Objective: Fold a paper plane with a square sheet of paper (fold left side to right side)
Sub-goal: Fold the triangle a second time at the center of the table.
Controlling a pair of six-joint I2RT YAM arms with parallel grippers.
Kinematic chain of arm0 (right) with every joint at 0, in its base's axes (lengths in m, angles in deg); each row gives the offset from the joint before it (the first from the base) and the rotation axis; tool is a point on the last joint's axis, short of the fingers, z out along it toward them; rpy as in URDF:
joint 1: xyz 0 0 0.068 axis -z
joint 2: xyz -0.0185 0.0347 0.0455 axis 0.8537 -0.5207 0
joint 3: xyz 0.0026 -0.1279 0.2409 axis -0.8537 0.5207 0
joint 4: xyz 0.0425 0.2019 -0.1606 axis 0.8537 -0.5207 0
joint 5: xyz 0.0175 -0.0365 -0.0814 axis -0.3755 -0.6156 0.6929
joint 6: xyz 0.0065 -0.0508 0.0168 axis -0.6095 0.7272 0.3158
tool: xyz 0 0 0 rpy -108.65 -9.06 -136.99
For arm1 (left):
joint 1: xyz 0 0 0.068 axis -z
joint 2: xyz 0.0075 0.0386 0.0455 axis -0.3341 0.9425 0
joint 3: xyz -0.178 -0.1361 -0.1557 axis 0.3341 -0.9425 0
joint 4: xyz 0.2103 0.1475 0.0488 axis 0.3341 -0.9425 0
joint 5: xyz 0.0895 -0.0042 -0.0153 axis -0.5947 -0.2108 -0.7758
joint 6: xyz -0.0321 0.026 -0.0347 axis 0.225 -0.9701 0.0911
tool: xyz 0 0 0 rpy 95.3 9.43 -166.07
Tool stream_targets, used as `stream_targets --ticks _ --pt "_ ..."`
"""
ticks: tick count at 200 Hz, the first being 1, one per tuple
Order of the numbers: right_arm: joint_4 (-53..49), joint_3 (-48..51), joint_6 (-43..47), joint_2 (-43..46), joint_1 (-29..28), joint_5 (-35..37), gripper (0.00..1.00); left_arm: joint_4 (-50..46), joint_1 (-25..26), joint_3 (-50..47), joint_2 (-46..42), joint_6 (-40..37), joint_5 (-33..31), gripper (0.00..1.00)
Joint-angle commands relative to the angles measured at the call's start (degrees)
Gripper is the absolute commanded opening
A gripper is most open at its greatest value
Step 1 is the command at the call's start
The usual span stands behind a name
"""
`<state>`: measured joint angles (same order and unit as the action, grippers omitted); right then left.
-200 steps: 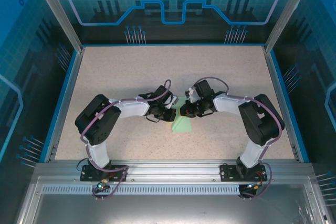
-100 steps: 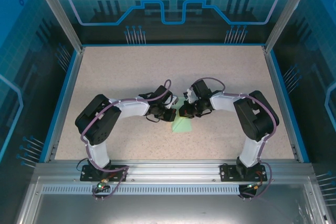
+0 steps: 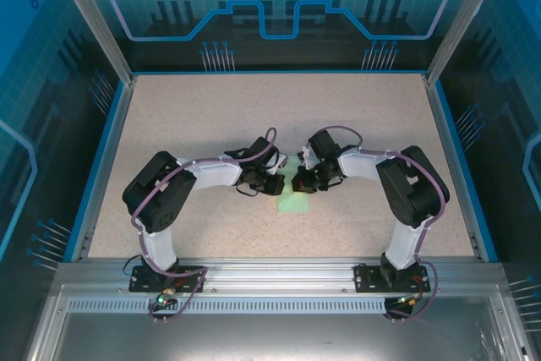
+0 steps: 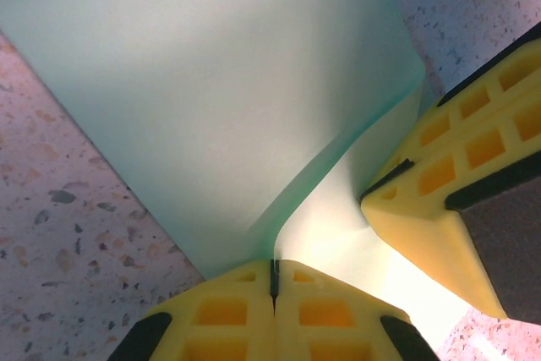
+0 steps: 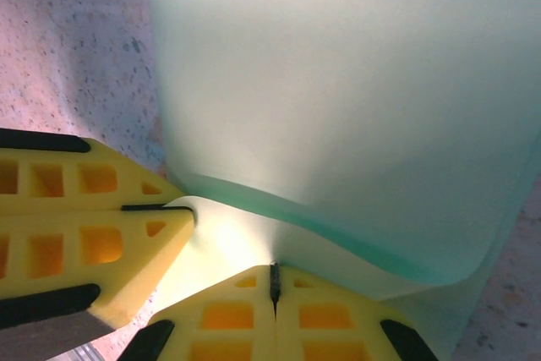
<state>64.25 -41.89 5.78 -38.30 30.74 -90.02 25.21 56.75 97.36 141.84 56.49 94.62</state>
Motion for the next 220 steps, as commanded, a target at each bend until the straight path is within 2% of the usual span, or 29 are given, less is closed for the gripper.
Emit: stream_targets --ticks 1,23,48,82,112,148,178,220 --pt "-3.5 -0.8 1.3 -1.1 -0.4 1.7 0.03 -1.7 -0.3 0.7 1.4 -1.2 -0.6 0.06" --pt "-4.3 -0.6 1.3 -1.6 -0.1 2.2 0.03 -2.0 -0.3 0.7 0.8 -1.1 -1.1 0.08" --pt "-5.0 -0.4 1.5 -1.7 0.2 2.8 0.03 -2.2 -0.4 0.5 -0.8 -0.5 -1.7 0.16" --pt "-4.8 -0.2 1.4 -2.1 0.4 2.6 0.03 -3.6 -0.6 0.4 -5.2 0.8 -2.3 0.25" --pt "-4.5 -0.2 1.4 -2.2 0.4 2.4 0.03 -5.7 -0.5 -0.6 -9.9 2.0 -2.2 0.29" --pt "-4.4 0.0 1.6 -2.3 0.4 2.3 0.03 -3.7 -0.4 -4.2 -14.5 6.5 6.7 0.27" --pt "-4.2 0.1 1.6 -2.1 0.4 2.3 0.03 2.3 -0.3 -7.2 -13.8 11.6 15.4 0.25" --pt "-4.5 0.2 1.9 -1.9 0.4 2.3 0.03 7.2 0.3 -7.9 -9.0 14.5 19.4 0.24"
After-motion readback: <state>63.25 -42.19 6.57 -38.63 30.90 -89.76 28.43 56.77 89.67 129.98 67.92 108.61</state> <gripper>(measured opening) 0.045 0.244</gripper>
